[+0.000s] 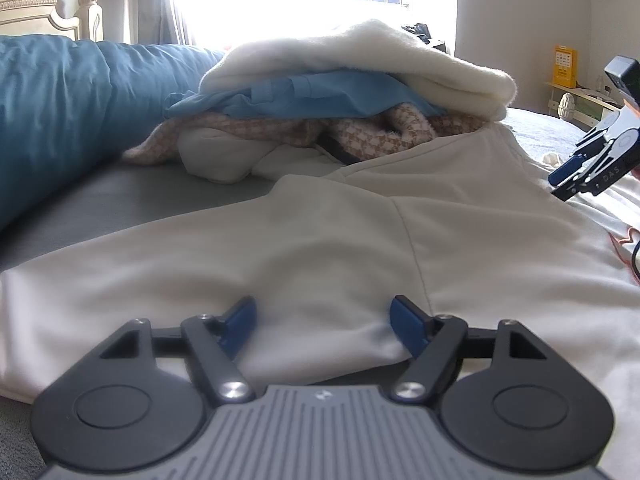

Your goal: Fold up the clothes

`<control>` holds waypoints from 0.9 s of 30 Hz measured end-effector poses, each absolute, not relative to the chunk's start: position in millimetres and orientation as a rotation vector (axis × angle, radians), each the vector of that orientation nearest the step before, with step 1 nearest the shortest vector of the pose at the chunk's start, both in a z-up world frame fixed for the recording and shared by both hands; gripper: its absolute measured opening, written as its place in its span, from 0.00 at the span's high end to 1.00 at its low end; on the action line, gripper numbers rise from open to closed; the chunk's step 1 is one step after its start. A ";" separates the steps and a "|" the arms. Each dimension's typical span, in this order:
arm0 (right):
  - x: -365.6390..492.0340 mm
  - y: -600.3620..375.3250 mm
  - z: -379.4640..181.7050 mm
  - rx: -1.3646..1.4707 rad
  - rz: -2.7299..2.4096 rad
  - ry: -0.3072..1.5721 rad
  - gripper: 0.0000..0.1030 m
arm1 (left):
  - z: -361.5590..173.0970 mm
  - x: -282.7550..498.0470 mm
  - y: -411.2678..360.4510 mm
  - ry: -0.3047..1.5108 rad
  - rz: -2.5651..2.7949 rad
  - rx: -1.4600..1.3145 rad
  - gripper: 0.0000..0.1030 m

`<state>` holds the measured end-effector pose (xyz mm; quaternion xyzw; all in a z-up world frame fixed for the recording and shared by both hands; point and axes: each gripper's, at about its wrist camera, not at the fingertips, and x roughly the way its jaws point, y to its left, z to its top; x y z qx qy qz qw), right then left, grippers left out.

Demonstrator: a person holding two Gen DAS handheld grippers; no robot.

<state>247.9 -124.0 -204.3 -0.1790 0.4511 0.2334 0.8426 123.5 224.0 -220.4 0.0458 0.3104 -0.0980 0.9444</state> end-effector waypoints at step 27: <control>274.8 -208.1 -181.3 0.073 0.064 0.799 0.80 | -222.3 122.2 224.7 0.624 -0.193 0.087 0.25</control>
